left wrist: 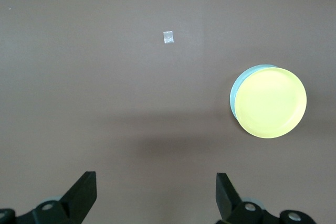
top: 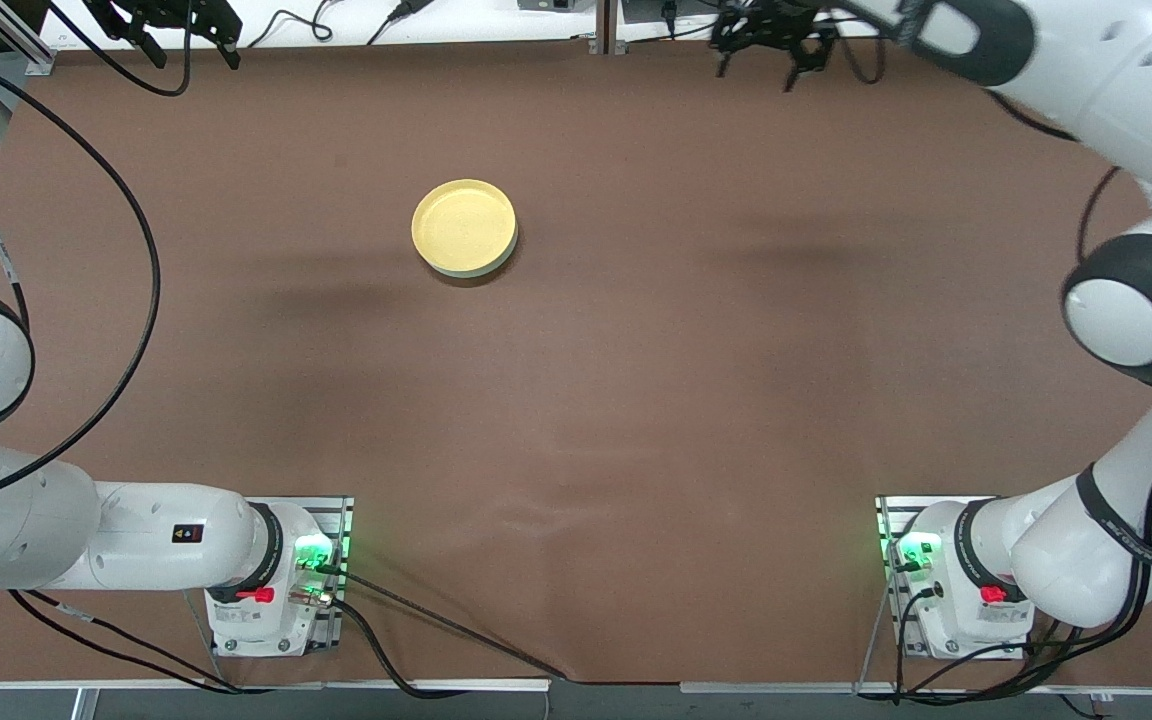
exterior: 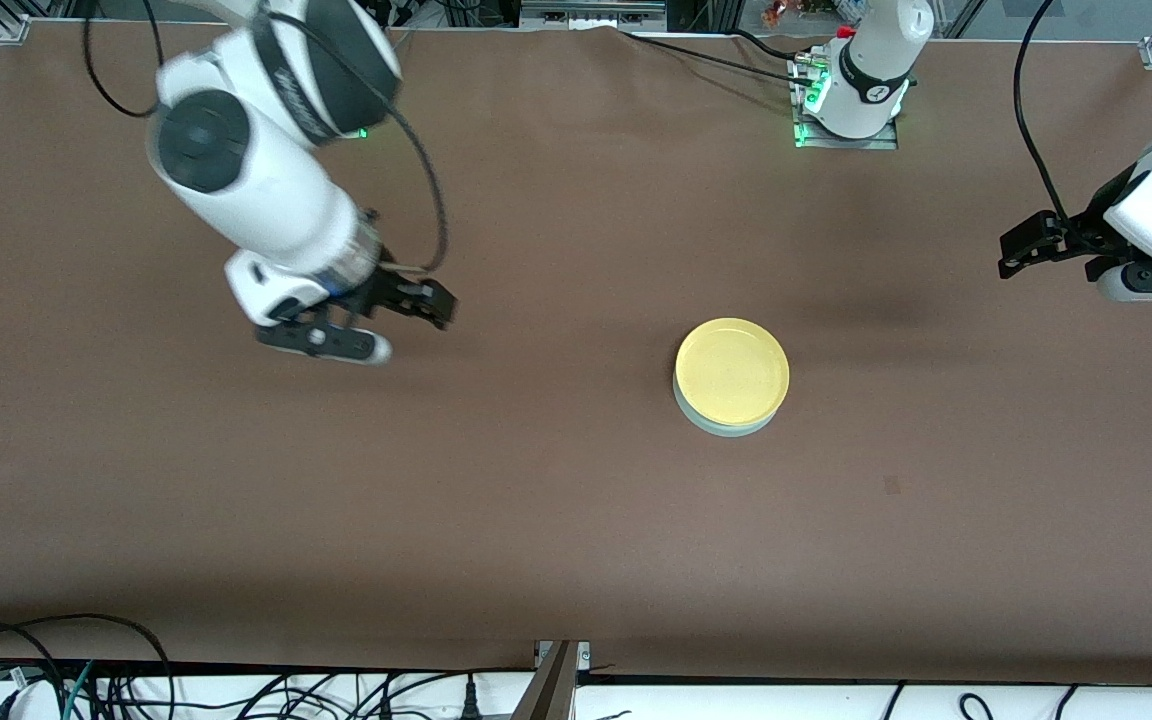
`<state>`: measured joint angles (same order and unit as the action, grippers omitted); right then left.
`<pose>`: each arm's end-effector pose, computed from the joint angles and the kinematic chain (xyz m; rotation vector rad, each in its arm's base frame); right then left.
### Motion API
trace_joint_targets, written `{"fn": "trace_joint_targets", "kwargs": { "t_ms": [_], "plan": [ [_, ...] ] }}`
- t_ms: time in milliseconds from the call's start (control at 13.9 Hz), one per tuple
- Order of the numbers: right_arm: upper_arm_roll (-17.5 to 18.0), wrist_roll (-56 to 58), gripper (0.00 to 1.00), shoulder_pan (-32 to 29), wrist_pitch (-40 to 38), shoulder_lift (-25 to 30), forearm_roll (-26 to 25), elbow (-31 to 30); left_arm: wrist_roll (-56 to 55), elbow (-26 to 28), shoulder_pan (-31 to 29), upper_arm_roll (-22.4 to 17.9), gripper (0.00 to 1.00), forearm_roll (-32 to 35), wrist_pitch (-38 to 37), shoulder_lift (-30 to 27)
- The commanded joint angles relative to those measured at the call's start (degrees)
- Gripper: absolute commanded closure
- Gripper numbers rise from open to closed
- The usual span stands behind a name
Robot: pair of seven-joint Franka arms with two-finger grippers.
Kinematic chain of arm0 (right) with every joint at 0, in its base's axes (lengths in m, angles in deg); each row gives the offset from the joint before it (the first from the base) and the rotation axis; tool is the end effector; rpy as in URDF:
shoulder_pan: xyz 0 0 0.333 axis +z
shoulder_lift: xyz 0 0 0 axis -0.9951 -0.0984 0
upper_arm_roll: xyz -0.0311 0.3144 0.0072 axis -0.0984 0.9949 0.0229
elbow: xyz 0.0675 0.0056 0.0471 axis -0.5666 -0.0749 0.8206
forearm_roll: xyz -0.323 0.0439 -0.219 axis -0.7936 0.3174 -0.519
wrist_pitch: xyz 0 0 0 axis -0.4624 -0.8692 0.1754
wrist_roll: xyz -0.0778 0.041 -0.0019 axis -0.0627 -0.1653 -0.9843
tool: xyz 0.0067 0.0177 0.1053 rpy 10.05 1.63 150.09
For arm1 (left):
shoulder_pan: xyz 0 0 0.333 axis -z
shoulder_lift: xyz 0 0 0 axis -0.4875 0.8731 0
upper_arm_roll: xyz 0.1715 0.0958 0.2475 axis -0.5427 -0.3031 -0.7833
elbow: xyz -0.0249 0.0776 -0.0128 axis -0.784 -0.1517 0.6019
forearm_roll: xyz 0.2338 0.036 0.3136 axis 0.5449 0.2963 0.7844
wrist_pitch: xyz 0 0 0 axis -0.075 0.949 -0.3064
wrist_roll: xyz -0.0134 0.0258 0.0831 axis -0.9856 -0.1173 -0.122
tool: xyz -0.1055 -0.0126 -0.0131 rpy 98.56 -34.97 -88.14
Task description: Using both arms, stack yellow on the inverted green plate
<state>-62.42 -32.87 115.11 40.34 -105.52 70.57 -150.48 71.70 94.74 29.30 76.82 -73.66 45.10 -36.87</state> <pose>0.5869 0.2815 0.5226 -3.0311 0.2216 0.0742 0.5645 -0.0124 0.5782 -3.1282 0.0124 0.0722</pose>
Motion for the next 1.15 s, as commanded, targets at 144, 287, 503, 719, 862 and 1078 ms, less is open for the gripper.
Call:
{"fn": "trace_joint_targets", "kwargs": {
  "t_ms": [144,287,503,719,862,1078],
  "plan": [
    [-3.6,15.0,0.00,-4.5,-6.2,13.2,0.2,-11.5,1.4,-2.3,0.9,1.4,0.00,-0.9,-1.5,2.4],
    [-3.5,21.6,0.00,-8.1,-7.9,17.3,-0.4,-14.3,1.5,-2.3,0.8,2.0,0.00,-0.8,-3.9,2.3],
    [-3.3,23.9,0.00,-10.2,-8.3,21.4,-5.0,-17.3,1.4,-2.5,0.8,2.5,0.00,-0.6,-4.8,2.0],
    [-2.9,24.7,0.00,-10.5,-7.7,21.1,-8.7,-15.9,0.6,-2.3,0.9,2.5,0.00,-0.1,-7.1,2.6],
    [-3.0,24.7,0.00,-10.2,-7.8,20.4,-9.5,-14.2,1.2,-2.3,0.8,2.5,0.00,-0.2,-8.3,2.4],
    [-3.0,25.3,0.00,-10.2,-8.3,19.9,-9.5,-12.6,0.7,-2.4,0.8,2.4,0.00,-0.2,-8.9,2.4]
  ]
}}
